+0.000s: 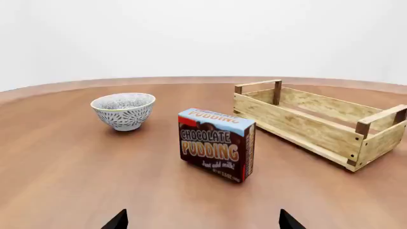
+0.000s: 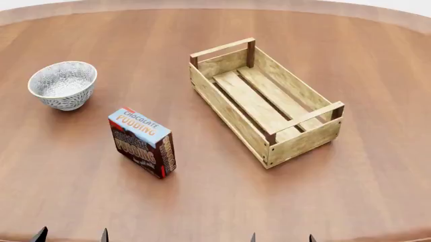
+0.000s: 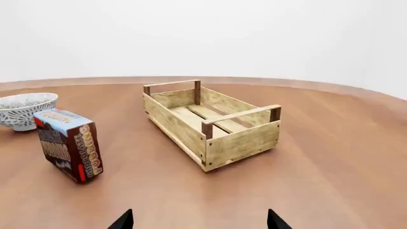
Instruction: Pick up the chocolate pudding and put it in the tray.
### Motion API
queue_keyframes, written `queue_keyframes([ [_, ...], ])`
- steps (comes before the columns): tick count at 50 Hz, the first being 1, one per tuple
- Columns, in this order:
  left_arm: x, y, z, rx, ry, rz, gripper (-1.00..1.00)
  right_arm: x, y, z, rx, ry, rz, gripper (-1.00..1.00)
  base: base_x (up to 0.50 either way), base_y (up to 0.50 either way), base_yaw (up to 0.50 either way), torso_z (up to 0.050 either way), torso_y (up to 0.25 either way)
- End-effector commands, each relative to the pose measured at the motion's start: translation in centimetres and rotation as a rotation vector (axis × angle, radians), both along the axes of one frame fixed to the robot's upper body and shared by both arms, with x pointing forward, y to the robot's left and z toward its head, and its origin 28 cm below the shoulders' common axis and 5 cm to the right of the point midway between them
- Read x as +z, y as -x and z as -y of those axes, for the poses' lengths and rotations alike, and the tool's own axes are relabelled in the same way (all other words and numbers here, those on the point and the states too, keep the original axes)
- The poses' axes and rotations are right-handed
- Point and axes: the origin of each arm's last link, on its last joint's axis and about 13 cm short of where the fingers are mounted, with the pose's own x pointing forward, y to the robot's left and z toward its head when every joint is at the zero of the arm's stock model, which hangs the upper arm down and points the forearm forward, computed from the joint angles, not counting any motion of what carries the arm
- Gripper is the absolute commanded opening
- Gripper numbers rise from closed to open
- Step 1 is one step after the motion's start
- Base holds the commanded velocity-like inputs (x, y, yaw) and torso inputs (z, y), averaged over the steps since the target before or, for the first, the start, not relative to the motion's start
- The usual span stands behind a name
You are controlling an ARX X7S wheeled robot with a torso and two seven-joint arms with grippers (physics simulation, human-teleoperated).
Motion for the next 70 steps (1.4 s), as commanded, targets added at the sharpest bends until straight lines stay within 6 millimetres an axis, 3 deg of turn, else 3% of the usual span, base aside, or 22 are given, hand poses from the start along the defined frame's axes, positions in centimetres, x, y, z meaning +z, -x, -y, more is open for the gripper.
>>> queue_keyframes([
  [1,0.2,0.1,0.0,0.000,0.000,0.000,1.00,0.1,0.2,0.0,0.000,0.000,0.000,1.00,0.00,0.00,0.00,0.000,0.000],
  [2,-1.2,-1.1,0.1,0.002,0.000,-0.021,1.00,-0.3,-1.9,0.5,0.000,-0.034,0.058,1.00,0.00,0.00,0.00,0.000,0.000],
  [3,-2.3,-0.9,0.1,0.003,-0.001,-0.068,1.00,-2.8,-1.4,0.6,-0.001,-0.029,-0.056,1.00,0.00,0.00,0.00,0.000,0.000],
  [26,-2.4,-1.4,0.1,0.003,-0.009,-0.074,1.00,-3.0,-2.0,0.4,0.019,-0.028,-0.069,1.00,0.01,0.00,0.00,0.000,0.000],
  [70,-3.2,-1.4,0.2,-0.002,-0.010,-0.092,1.00,-3.4,-2.2,0.0,0.028,-0.026,-0.078,1.00,0.27,0.08,0.00,0.000,0.000],
])
